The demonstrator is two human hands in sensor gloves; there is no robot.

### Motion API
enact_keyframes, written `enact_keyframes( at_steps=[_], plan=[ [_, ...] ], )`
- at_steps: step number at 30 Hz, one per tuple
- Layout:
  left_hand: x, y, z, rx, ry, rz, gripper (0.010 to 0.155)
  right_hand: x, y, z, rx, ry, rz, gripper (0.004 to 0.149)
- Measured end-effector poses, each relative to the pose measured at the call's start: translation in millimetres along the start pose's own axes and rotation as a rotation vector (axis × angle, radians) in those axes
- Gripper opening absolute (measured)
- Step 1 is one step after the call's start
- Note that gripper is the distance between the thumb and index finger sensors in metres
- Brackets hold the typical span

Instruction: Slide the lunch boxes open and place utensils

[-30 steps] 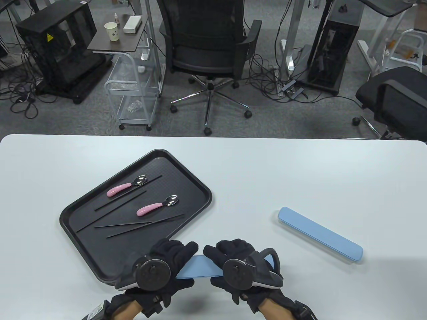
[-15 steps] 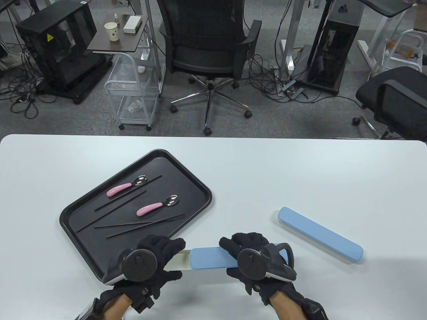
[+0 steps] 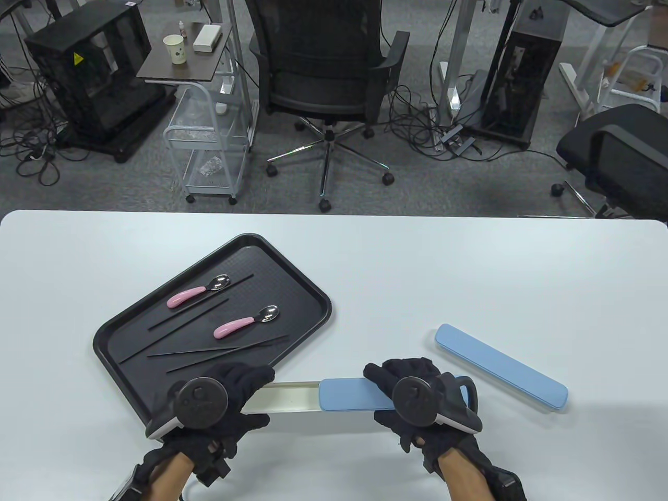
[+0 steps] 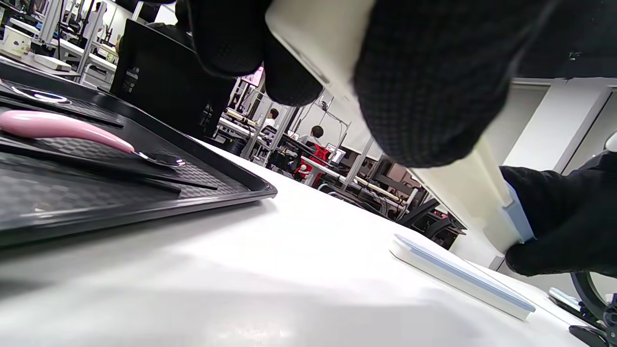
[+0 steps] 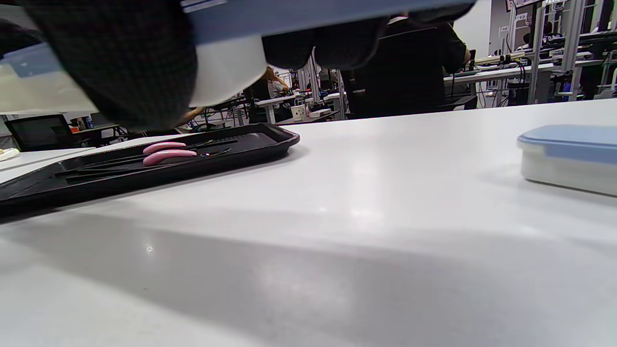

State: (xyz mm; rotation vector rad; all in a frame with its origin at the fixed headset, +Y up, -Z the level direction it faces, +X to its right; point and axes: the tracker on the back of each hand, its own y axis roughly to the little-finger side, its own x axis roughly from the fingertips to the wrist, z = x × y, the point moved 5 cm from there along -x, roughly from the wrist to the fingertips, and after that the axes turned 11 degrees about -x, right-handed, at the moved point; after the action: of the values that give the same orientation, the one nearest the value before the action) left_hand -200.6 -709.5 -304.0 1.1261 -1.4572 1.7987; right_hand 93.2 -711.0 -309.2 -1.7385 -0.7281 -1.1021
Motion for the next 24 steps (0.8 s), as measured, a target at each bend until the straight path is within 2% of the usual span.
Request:
enact_keyframes(
  at_steps=[4,7,14,19,24],
  plan=[
    [-1,2,1,0.047,0.037,0.021,0.087,0,-1,-1,0.009,-0.014,-0.005,0.077],
    [2,14,-7,0.074,0.016,-0.016,0.094,0,1,1,0.015,-0.003,-0.017,0.077],
    [11,58,-29,0.178,-0.026,-0.203,0.083,2,8,10,0.009,0.030,-0.045,0.078],
    [10,85,-41,0.064,-0.074,-0.379,0.069,4,9,14,0.008,0.045,-0.046,0.077],
    [0,108,-33,-0.070,0.024,-0.509,0.067,4,9,14,0.008,0.047,-0.047,0.078]
  ],
)
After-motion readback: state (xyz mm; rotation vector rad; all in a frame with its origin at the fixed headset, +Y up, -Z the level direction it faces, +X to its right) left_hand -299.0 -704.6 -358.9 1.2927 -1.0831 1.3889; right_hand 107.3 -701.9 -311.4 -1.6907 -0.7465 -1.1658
